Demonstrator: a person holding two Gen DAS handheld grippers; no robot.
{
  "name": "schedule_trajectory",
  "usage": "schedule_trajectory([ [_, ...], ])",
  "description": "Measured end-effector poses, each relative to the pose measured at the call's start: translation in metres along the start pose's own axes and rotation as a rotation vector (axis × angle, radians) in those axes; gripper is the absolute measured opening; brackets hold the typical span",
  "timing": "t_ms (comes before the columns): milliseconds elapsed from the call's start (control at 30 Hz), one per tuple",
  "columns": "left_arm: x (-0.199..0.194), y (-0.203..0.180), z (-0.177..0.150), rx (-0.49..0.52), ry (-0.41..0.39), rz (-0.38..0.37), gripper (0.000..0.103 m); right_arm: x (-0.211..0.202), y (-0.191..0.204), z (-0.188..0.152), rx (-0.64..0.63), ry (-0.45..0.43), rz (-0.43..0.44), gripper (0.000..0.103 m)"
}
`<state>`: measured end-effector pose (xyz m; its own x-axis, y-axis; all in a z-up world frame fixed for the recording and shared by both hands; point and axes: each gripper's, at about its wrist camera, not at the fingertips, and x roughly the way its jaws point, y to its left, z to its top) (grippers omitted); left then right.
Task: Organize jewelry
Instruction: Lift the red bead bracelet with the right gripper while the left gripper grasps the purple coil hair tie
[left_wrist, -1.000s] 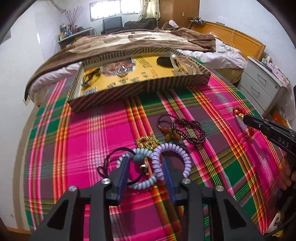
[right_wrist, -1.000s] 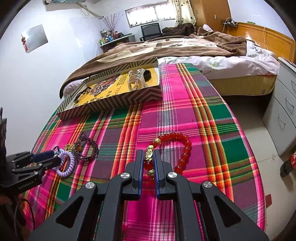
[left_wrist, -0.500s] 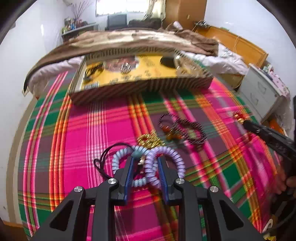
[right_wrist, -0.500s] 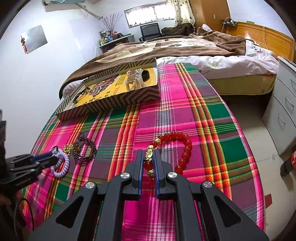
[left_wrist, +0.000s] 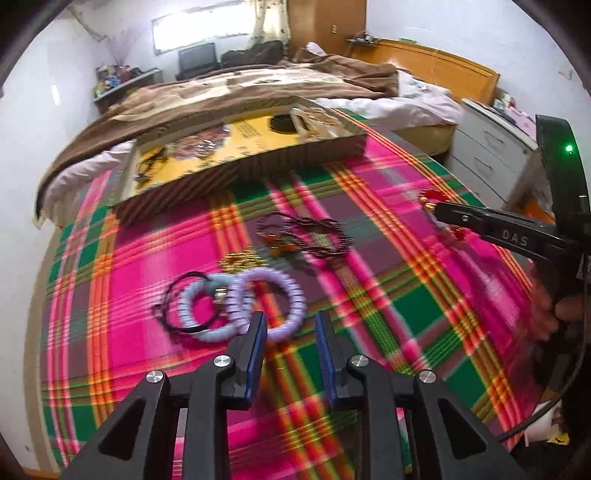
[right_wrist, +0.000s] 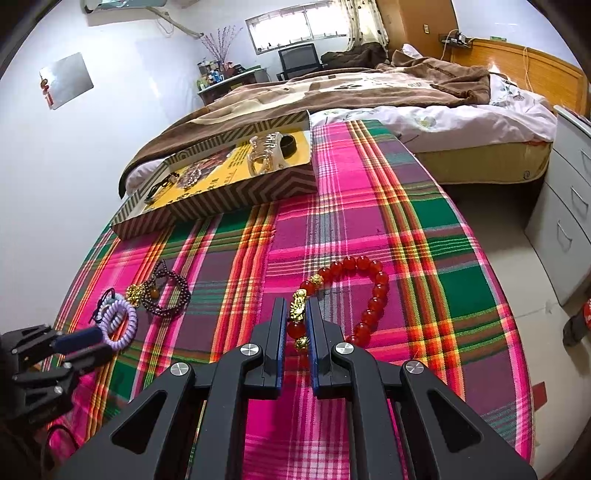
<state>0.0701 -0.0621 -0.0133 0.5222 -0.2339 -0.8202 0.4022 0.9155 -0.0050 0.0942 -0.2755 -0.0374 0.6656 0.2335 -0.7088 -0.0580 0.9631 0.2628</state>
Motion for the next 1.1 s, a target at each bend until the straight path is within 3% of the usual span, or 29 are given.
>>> schedule_trajectory([
  [133,0.008,-0.014,0.005,0.068,0.014,-0.019,0.027,-0.002,-0.002,-0.002,0.001,0.004,0.0,0.01],
  [367,0.024,-0.014,0.011,0.053,0.049,0.001,0.03,-0.006,-0.004,-0.003,0.004,-0.003,0.005,0.01],
  [467,0.026,-0.01,0.013,0.021,0.05,-0.022,0.029,-0.007,-0.006,-0.002,0.009,-0.004,0.005,0.01],
  [533,0.027,-0.008,0.013,0.018,0.047,-0.016,0.024,-0.007,-0.006,-0.002,0.009,-0.004,0.005,0.01],
  [600,0.026,-0.008,0.013,0.016,0.047,-0.01,0.01,-0.007,-0.006,-0.002,0.007,-0.004,0.005,0.01],
  [700,0.026,-0.004,0.013,-0.002,0.043,-0.022,0.009,-0.008,-0.006,-0.001,0.006,-0.006,0.004,0.01],
  [1100,-0.007,0.003,0.033,-0.026,-0.069,-0.044,0.009,-0.029,0.001,0.017,-0.022,-0.063,-0.012,0.01],
])
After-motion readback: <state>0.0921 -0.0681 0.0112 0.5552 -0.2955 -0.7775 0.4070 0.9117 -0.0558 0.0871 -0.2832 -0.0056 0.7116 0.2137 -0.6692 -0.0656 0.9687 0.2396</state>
